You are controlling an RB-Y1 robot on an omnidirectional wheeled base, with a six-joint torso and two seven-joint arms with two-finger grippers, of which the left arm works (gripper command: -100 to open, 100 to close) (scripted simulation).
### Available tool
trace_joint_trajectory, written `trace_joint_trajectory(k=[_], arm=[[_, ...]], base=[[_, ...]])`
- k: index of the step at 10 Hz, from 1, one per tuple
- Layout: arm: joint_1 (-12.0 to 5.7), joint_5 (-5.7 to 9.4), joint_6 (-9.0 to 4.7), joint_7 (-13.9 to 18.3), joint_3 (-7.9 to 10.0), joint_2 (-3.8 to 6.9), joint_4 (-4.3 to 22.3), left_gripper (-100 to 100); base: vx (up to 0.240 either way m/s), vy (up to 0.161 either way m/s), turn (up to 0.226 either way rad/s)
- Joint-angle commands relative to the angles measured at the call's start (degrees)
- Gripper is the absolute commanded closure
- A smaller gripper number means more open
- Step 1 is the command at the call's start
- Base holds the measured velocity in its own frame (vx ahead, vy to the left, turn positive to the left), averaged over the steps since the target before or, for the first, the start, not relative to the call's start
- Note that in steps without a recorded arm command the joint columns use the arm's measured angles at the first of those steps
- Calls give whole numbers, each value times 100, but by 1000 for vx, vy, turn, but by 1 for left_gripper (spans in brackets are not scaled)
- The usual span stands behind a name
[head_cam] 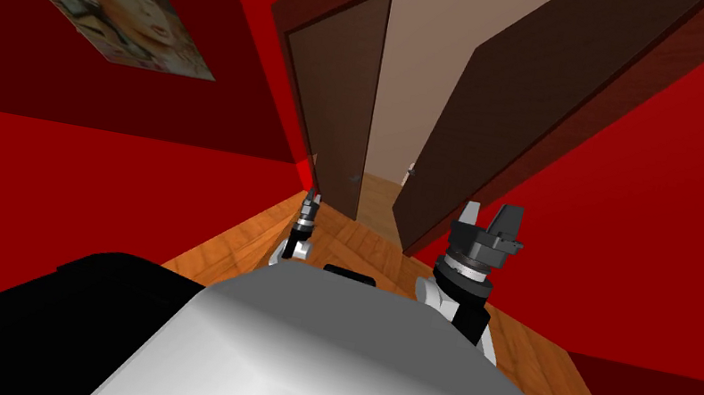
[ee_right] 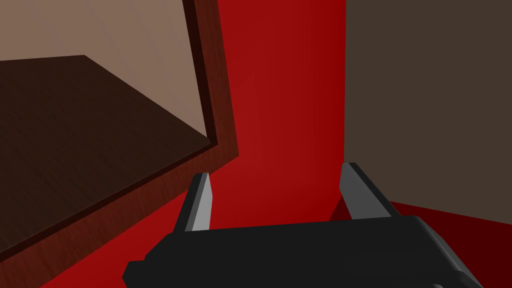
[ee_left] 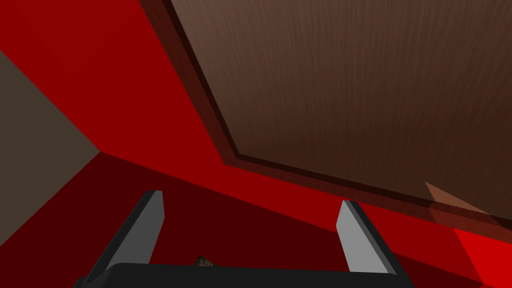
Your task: Push the door open
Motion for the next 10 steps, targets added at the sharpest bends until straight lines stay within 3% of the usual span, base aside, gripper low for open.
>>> trace_joint_trajectory(k=[1,4,5,10], arm=[[-123,-33,-33,23,-16,12,264,-100],[-337,-84,-110,86,-34,48,754,-100],[-337,-84,-110,86,-34,48,760,-100],[-712,-174,-246,195,-66,86,1604,-100]], base=[[105,47,-27],[95,36,-23],[67,32,-6],[84,44,-24]])
